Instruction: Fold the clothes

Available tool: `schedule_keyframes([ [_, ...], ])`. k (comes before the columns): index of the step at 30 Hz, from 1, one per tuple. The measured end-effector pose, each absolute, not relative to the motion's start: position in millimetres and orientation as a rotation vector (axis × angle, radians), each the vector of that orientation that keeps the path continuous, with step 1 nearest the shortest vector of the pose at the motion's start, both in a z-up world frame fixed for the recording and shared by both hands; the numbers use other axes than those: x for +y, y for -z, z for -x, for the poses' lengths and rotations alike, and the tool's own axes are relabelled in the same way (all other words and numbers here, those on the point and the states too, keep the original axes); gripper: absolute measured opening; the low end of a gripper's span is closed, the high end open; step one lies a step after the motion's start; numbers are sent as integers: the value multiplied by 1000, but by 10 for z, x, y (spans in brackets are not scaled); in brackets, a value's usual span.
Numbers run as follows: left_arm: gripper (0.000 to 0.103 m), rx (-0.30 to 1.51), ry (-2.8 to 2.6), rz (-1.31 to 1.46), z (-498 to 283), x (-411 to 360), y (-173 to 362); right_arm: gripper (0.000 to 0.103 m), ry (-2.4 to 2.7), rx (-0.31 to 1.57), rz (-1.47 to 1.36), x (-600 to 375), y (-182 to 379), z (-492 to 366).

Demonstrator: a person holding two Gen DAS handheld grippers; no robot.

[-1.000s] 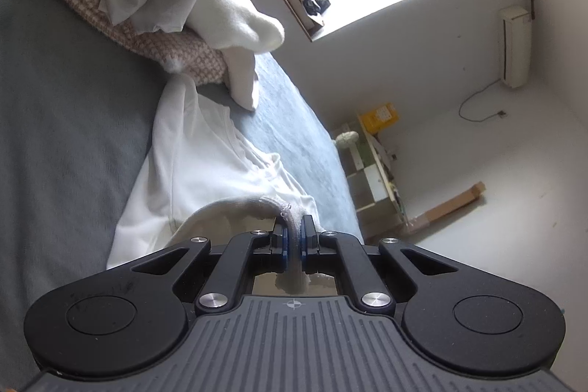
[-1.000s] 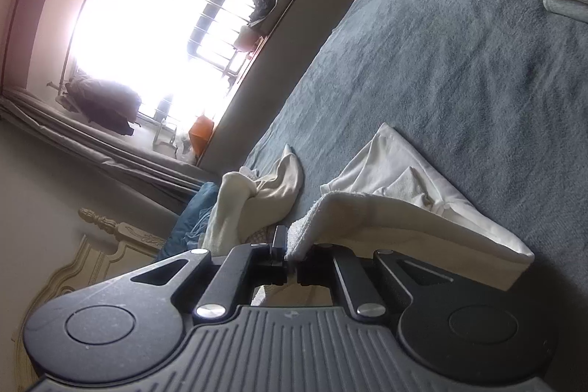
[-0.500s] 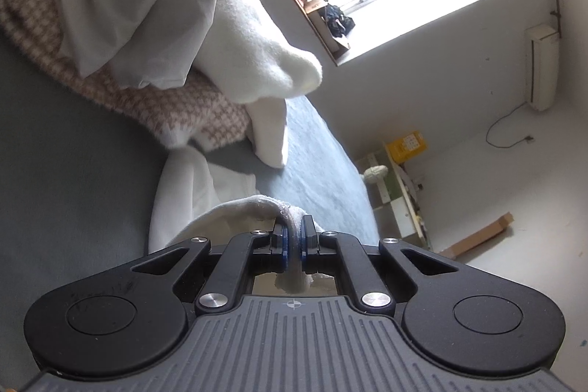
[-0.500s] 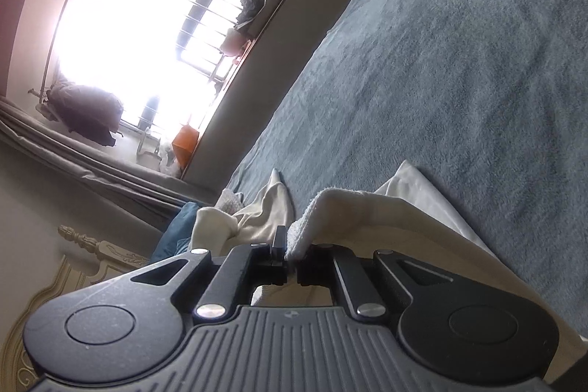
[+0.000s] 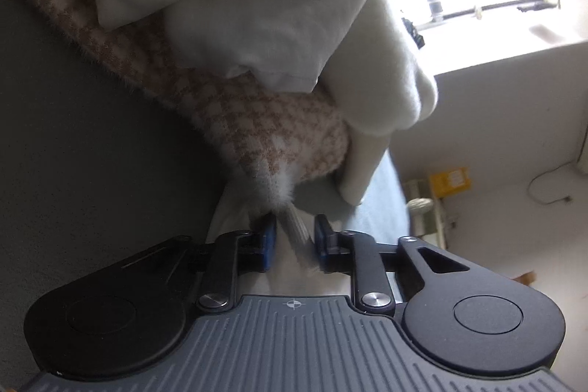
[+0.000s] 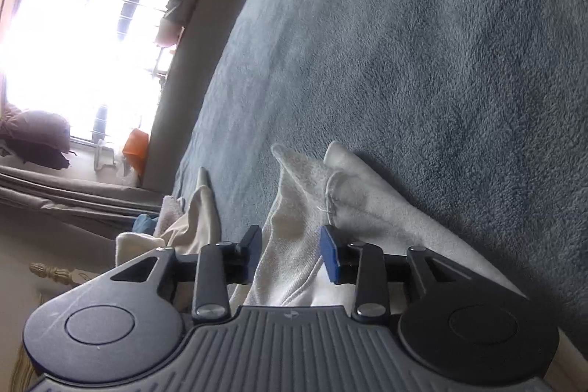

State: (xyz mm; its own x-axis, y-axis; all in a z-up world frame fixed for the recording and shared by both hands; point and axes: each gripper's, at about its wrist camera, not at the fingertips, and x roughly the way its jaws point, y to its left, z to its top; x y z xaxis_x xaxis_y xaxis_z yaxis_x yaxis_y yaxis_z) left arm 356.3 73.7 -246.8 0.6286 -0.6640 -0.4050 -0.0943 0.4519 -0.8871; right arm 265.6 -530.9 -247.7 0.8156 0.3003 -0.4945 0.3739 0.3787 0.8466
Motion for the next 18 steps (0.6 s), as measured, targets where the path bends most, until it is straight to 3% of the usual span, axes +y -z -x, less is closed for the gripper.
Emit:
schedule_keyframes([
  [4, 37, 798, 413, 1101, -3471, 860, 2388, 53, 80, 563, -1224, -5467, 2292, -2436],
  [9, 38, 766, 442, 1181, -3237, 1073, 2272, 57, 76, 525, -1278, -5520, 2139, -1999],
  [13, 41, 816, 480, 1117, -2728, 1076, 2215, 65, 23, 533, -1319, -5414, 2104, -1508],
  [18, 43, 883, 528, 1029, -2077, 1069, 2148, 66, 6, 575, -1423, -5234, 2276, -810],
])
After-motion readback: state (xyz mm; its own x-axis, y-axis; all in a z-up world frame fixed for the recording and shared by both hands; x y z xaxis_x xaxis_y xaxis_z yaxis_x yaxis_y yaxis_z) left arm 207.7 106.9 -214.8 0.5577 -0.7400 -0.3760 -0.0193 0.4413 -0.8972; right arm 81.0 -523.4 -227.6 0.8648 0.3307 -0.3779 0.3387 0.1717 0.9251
